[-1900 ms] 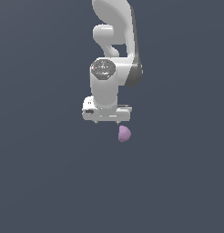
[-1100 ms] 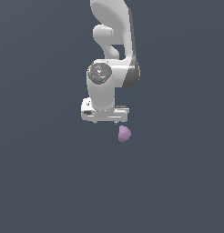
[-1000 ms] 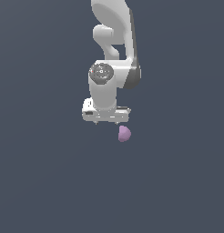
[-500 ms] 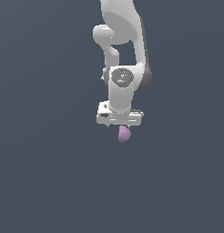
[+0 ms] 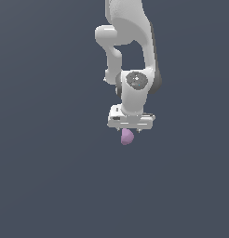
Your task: Pick up the object and move it to a goal position.
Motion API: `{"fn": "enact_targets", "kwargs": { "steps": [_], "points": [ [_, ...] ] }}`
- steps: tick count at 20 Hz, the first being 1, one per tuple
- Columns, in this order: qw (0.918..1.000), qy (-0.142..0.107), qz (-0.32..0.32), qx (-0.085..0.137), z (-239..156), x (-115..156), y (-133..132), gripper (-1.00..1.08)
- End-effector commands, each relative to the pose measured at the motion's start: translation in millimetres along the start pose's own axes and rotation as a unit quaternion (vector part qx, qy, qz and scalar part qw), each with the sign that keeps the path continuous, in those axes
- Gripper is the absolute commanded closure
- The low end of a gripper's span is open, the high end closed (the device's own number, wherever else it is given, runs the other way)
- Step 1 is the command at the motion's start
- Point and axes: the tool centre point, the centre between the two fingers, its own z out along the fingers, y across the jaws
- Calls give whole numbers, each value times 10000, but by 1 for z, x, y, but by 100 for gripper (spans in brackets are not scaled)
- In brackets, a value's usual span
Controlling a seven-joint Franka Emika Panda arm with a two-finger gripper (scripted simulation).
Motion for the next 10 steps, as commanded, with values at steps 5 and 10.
{"fn": "enact_targets", "kwargs": {
  "steps": [5, 10],
  "points": [
    [10000, 1, 0, 0, 6, 0, 0, -92],
    [10000, 7, 4, 1, 27, -1, -1, -92]
  ]
}}
